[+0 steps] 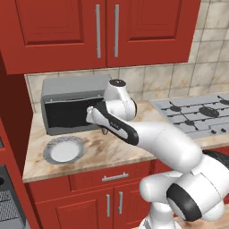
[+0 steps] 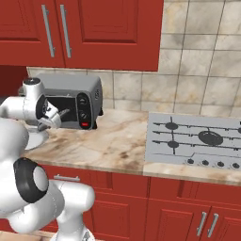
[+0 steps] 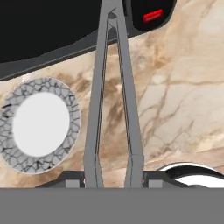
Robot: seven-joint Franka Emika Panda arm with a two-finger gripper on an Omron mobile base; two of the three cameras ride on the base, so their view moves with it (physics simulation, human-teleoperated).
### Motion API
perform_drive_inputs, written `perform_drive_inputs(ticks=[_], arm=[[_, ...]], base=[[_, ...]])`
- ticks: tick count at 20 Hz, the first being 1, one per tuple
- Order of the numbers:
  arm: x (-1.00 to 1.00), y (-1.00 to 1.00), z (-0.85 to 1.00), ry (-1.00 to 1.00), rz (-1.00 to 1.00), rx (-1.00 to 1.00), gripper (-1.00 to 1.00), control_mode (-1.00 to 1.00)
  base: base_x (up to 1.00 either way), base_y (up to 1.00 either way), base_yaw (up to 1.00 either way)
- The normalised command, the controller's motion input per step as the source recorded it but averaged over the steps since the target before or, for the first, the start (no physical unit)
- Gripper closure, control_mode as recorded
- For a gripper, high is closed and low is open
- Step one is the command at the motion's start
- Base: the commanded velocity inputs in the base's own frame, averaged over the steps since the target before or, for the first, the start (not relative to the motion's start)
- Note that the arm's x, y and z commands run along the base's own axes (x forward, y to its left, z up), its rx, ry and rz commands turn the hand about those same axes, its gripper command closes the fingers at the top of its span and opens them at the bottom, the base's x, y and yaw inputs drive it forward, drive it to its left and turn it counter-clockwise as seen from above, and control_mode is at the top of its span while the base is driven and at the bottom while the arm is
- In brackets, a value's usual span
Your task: Pick up the tongs from the counter and place them near the plate next to the oven.
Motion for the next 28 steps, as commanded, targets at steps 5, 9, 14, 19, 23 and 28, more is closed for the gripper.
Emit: perform_drive_inputs(ticks=[5,9,14,19,23,28], arm=[[-0.09,0.32,-0.98,0.0,0.06,-0.05,1.0,-1.0],[-0.24,0.06,-0.57,-0.1,0.06,-0.02,1.0,-1.0],[-0.03,-0.01,-0.16,-0.14,0.01,0.0,1.0,-1.0],[0.22,-0.05,-0.21,-0.07,0.0,0.0,1.0,-1.0],[0.34,0.0,-0.23,0.0,0.0,0.0,1.0,-1.0],[0.29,0.0,-0.31,0.0,0.0,0.0,1.0,-1.0]], base=[[0.0,0.0,0.0],[0.0,0.0,0.0],[0.0,0.0,0.0],[0.0,0.0,0.0],[0.0,0.0,0.0],[0.0,0.0,0.0]])
